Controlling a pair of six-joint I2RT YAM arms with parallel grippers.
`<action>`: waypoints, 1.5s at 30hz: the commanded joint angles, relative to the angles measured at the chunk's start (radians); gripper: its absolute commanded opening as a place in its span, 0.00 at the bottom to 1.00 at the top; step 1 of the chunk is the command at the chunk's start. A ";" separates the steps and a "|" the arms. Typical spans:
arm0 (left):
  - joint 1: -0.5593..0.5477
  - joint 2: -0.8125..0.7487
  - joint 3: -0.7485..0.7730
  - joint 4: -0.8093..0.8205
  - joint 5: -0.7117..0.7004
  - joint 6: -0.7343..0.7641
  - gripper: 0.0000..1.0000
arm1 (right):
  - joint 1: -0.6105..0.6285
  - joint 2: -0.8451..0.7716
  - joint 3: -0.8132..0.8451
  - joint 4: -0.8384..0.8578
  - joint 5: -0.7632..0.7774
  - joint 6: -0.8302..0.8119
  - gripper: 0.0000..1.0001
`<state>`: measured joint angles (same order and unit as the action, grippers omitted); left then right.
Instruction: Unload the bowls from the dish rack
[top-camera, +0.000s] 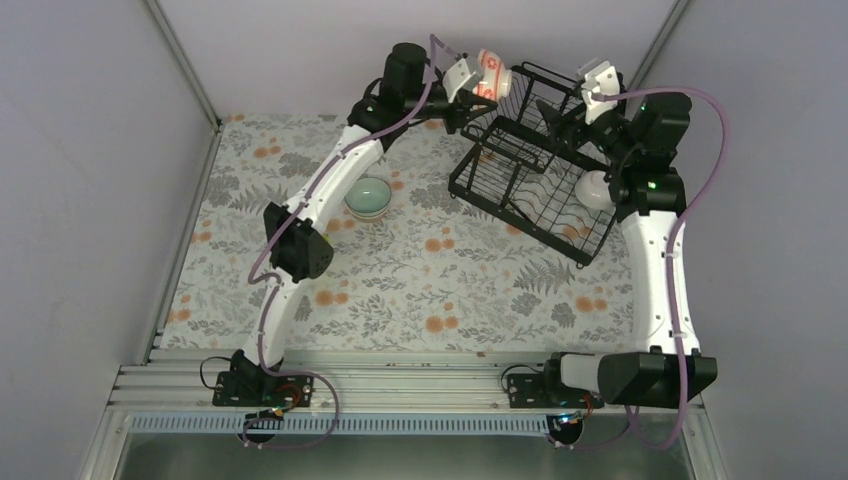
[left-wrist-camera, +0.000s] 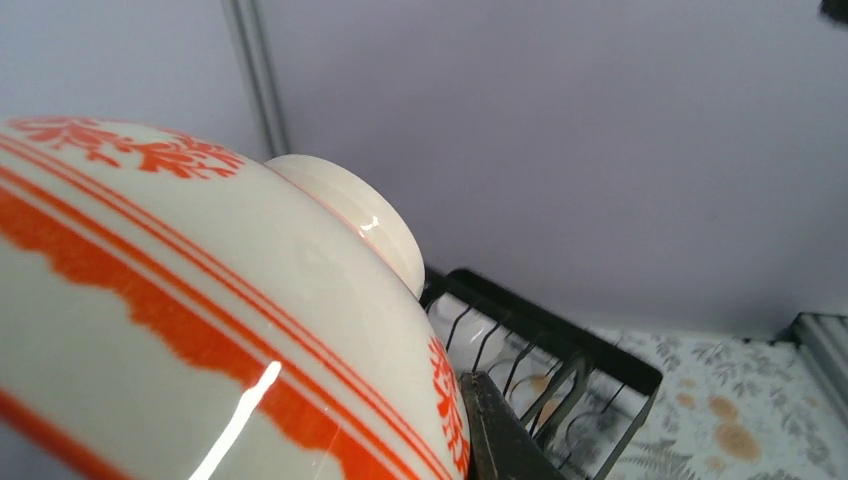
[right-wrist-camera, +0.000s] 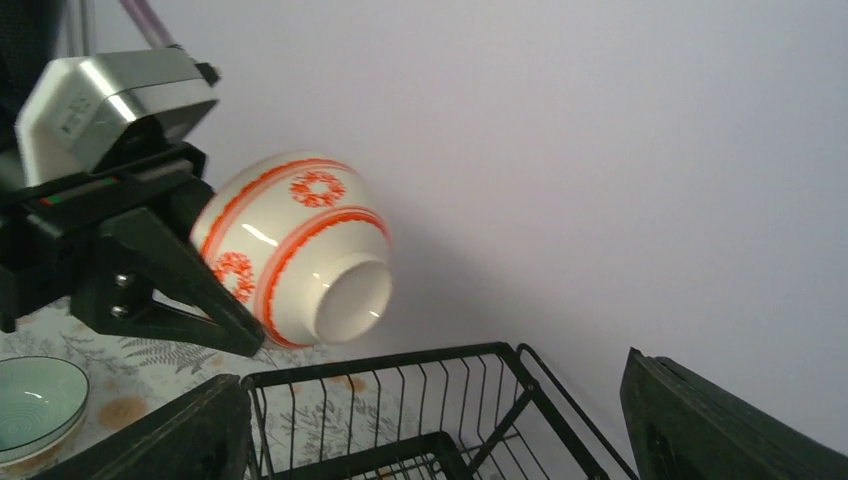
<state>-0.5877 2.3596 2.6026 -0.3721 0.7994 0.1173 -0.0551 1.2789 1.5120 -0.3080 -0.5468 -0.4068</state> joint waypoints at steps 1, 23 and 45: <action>0.020 -0.111 -0.025 -0.162 -0.137 0.202 0.02 | -0.025 0.004 0.009 -0.026 0.079 0.037 0.90; 0.190 -0.639 -0.786 -0.419 -0.541 0.624 0.02 | -0.109 0.088 0.070 -0.124 0.041 0.089 0.95; 0.183 -0.591 -1.020 -0.469 -0.741 0.648 0.02 | -0.109 0.024 -0.008 -0.146 0.003 0.088 0.98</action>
<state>-0.4015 1.7473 1.5887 -0.8539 0.1333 0.7444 -0.1593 1.3262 1.5223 -0.4519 -0.5156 -0.3382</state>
